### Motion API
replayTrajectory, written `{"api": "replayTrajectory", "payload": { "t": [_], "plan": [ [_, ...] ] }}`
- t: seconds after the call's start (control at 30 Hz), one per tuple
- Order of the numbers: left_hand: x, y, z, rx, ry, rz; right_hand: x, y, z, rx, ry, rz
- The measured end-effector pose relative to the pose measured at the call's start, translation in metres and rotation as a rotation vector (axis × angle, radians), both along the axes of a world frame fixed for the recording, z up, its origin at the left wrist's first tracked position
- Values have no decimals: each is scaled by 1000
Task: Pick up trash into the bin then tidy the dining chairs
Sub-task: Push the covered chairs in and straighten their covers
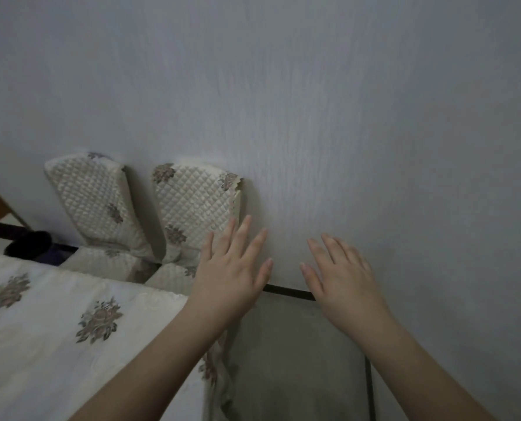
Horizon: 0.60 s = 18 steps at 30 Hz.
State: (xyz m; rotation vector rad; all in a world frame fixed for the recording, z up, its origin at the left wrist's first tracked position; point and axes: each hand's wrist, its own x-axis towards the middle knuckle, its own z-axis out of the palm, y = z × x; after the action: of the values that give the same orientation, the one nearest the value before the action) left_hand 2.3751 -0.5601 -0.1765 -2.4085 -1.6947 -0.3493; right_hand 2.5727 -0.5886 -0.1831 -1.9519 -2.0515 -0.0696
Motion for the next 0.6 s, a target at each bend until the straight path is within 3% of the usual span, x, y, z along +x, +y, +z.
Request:
{"api": "replayTrajectory", "payload": {
  "t": [0.33,0.6],
  "plan": [
    [-49,145,-10,-28,-96,81,-48,160,2,-43,-30,132],
    [-71,234,-23,-43,-59,112,-60,255,-12,-112,9,195]
  ]
}}
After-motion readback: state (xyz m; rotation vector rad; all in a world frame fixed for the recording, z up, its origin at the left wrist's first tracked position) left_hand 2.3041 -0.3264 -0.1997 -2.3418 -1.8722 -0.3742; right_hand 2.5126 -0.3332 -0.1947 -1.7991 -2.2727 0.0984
